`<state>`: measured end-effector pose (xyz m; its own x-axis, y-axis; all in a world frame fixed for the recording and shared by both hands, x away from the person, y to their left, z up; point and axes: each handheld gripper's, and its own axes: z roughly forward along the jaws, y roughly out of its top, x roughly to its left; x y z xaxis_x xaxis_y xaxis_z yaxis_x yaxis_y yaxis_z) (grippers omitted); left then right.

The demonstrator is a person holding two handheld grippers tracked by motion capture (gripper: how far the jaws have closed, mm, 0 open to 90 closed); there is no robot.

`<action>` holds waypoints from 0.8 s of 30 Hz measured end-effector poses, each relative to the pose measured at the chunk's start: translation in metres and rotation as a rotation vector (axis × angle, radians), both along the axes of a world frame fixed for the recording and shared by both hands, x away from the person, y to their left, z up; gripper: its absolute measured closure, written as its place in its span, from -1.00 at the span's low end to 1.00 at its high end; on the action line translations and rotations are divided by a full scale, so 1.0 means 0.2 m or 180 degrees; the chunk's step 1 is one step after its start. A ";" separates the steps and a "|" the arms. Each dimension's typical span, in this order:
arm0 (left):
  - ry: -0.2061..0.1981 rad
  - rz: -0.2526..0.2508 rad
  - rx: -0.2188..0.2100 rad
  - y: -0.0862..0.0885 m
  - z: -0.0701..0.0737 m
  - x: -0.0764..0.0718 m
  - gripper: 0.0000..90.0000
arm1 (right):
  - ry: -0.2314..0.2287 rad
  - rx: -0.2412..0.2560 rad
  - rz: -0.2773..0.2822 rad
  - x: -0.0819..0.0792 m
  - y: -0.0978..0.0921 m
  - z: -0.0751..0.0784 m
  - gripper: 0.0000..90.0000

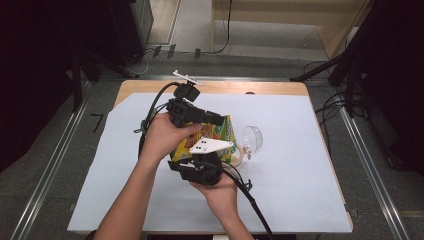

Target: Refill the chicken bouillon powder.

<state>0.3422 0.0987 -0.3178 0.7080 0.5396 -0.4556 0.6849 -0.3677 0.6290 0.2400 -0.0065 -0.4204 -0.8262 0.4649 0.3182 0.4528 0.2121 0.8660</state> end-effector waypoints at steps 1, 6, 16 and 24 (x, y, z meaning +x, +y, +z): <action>0.0000 0.0002 0.0010 0.00 0.00 0.00 0.57 | 0.0001 0.0001 0.0000 0.00 0.00 0.00 0.60; 0.0004 -0.0010 0.0024 0.00 0.00 0.00 0.57 | 0.0001 0.0002 0.0002 0.00 0.00 0.00 0.60; 0.0103 -0.0035 0.0008 0.04 -0.01 -0.01 0.57 | -0.0109 0.0029 -0.0018 -0.02 0.03 -0.04 0.49; 0.0149 -0.0034 0.0063 0.06 -0.03 -0.02 0.58 | -0.0108 0.0092 0.0012 -0.02 0.04 -0.07 0.44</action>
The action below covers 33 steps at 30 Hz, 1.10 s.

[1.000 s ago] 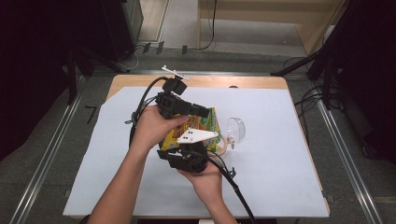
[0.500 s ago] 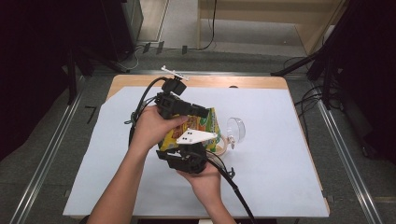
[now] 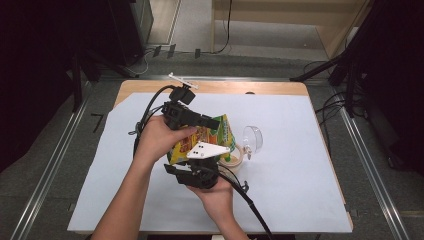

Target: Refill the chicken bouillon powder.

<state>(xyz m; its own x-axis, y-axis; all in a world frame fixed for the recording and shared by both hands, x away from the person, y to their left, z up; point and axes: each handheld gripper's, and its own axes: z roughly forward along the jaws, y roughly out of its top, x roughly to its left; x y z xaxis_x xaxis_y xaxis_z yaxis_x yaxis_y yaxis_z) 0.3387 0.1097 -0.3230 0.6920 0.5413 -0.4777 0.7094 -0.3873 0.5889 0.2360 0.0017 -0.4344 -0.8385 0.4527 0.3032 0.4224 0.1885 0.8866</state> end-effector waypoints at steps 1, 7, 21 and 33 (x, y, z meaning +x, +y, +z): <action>0.0005 -0.0002 0.0008 0.00 0.00 0.00 0.58 | -0.0004 -0.0005 0.0009 0.00 0.00 0.00 0.43; 0.0047 -0.0018 0.0052 0.01 -0.02 -0.01 0.60 | -0.0024 -0.0020 0.0051 0.00 0.01 -0.02 0.34; 0.0031 -0.0125 0.0239 0.00 -0.06 0.00 0.59 | -0.0119 -0.0114 0.0156 -0.01 0.00 -0.06 0.32; 0.0141 -0.0207 0.0210 0.00 -0.10 0.01 0.73 | -0.0042 -0.0160 0.0126 0.00 -0.02 -0.11 0.25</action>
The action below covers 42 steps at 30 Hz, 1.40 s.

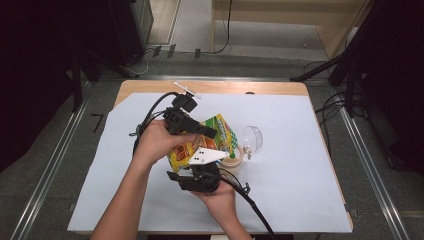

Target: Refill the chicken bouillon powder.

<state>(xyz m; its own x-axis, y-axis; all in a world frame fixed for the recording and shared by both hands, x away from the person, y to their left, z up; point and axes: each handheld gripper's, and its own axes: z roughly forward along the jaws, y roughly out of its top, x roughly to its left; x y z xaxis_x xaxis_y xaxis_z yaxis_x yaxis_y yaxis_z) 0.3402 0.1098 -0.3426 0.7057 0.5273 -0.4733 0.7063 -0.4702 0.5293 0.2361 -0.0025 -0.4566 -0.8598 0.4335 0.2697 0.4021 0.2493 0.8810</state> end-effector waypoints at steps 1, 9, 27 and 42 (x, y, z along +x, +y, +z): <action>0.0009 -0.0008 -0.0002 0.00 0.00 0.00 0.73 | -0.0007 -0.0005 0.0005 0.00 0.00 0.00 0.24; 0.0105 -0.0006 -0.0051 0.03 -0.02 0.02 0.74 | -0.0031 -0.0039 0.0052 0.00 0.01 -0.02 0.18; 0.0129 -0.0256 -0.0157 0.14 -0.07 0.04 0.89 | -0.0002 -0.0189 0.0103 0.01 0.02 -0.06 0.17; 0.0111 -0.0332 -0.0184 0.21 -0.07 0.01 0.88 | -0.0055 -0.0253 0.0077 0.00 0.04 -0.07 0.17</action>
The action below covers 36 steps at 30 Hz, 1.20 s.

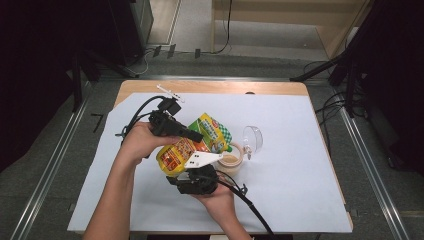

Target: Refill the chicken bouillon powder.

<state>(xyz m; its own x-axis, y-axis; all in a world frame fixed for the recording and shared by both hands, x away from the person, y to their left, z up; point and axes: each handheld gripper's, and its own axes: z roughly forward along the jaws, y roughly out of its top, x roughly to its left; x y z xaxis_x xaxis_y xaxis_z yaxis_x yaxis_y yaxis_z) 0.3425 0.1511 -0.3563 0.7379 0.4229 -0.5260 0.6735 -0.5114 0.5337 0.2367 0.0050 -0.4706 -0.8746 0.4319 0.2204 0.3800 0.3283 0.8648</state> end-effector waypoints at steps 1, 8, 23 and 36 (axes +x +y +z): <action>-0.0015 -0.0008 -0.0002 0.01 0.00 0.00 0.89 | -0.0011 -0.0018 0.0003 0.00 0.00 0.00 0.16; 0.0007 0.0057 0.0018 0.03 -0.02 -0.01 0.86 | -0.0059 -0.0088 0.0036 0.00 0.02 -0.01 0.17; -0.0083 0.0049 -0.0112 0.14 -0.03 -0.05 0.95 | -0.0085 -0.0056 -0.0016 0.00 0.00 -0.03 0.08; -0.0117 -0.0060 -0.0154 0.18 -0.05 -0.05 0.92 | -0.0124 -0.0140 -0.0129 0.01 -0.02 -0.03 0.08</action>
